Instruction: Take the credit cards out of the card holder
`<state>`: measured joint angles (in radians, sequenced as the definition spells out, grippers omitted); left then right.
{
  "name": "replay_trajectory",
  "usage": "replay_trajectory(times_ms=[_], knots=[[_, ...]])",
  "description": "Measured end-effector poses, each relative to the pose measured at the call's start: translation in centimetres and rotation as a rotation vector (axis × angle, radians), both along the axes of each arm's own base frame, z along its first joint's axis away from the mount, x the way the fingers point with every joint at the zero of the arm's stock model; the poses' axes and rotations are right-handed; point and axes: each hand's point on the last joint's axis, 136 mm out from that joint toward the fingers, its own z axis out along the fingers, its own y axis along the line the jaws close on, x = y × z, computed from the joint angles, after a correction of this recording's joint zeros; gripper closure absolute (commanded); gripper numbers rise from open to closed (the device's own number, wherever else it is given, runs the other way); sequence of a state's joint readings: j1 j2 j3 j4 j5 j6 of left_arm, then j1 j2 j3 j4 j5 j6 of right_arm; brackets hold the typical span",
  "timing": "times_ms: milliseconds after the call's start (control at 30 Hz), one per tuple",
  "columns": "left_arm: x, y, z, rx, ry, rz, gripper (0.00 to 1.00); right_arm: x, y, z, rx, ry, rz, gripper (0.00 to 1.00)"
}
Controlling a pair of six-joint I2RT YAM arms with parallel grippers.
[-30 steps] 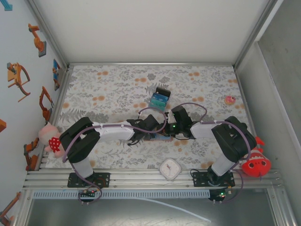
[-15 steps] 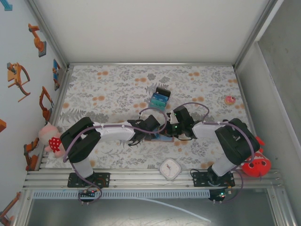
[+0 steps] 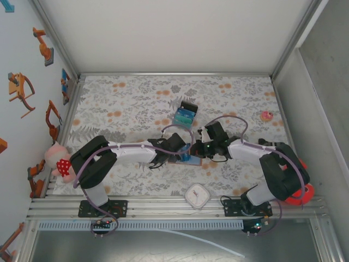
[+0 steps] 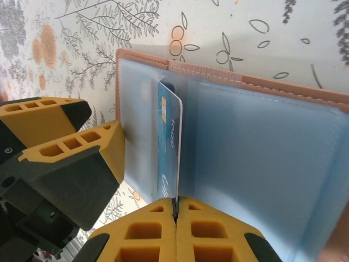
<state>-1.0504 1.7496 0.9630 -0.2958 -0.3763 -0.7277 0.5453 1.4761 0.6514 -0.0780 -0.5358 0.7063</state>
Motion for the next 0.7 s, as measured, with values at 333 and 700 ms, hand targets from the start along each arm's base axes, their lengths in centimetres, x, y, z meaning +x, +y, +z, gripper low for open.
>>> replay_trajectory(times_ms=[333,700], knots=[[-0.1,-0.1,0.8,0.009,0.003,-0.02,0.32,-0.3,-0.7,-0.2,-0.047,0.005,-0.001,0.98],[0.3,-2.2,0.4,0.006,0.016,-0.054,0.33,-0.3,-0.8,-0.2,-0.047,0.008,-0.003,0.89]])
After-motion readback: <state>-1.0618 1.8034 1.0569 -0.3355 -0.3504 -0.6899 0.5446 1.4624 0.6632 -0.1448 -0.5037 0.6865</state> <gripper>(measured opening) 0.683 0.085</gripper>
